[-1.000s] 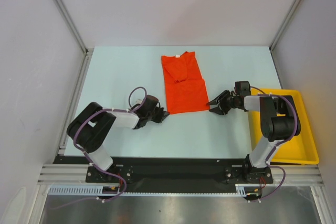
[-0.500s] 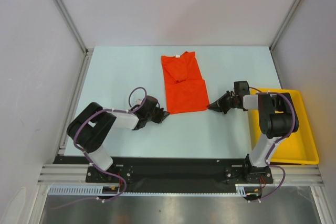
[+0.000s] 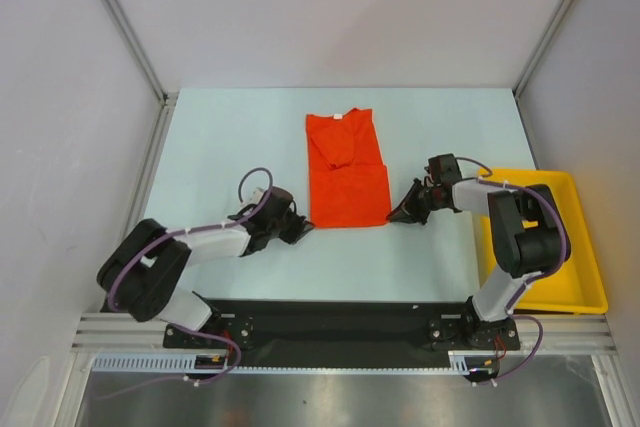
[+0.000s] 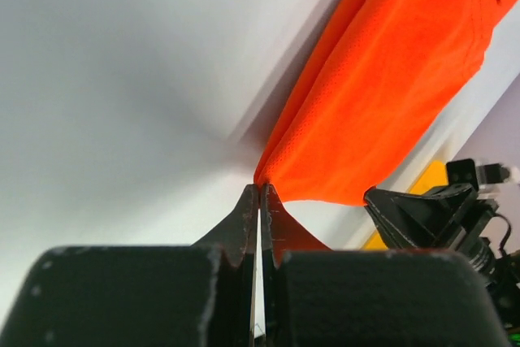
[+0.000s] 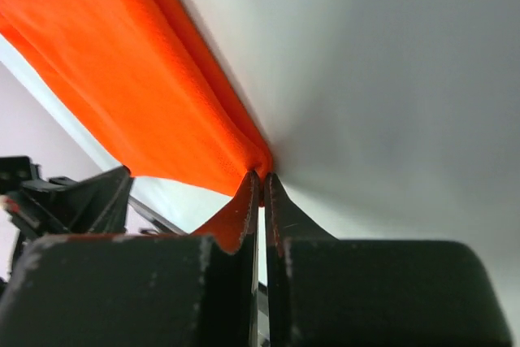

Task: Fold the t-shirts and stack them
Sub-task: Fold the tshirt, then neatly place the folded tshirt to the corner

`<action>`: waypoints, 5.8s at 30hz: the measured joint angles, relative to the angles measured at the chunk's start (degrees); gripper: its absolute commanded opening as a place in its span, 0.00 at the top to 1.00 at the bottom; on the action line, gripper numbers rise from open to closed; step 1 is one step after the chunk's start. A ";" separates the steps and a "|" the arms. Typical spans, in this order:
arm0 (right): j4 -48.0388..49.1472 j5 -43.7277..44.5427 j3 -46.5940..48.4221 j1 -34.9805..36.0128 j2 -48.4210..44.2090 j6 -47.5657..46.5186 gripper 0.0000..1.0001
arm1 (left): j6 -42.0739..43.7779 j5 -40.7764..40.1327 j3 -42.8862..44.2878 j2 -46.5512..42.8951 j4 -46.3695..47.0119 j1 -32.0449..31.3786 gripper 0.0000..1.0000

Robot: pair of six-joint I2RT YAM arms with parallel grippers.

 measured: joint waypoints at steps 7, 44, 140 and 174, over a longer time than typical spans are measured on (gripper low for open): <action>-6.16 1.40 -5.33 5.81 -11.45 -3.74 1.00 | -0.07 -1.22 -7.85 -12.68 -5.51 -5.97 1.00; -27.02 -5.22 43.89 4.52 14.08 -4.59 1.00 | 39.85 4.20 43.78 8.48 -30.91 11.08 1.00; -12.33 -11.02 61.81 -12.83 38.64 -11.28 0.29 | 57.83 18.58 62.01 37.05 -10.86 23.21 0.64; -26.51 -17.25 64.76 -2.84 39.74 -32.92 0.41 | 56.59 17.51 17.99 -31.06 -33.94 17.03 0.64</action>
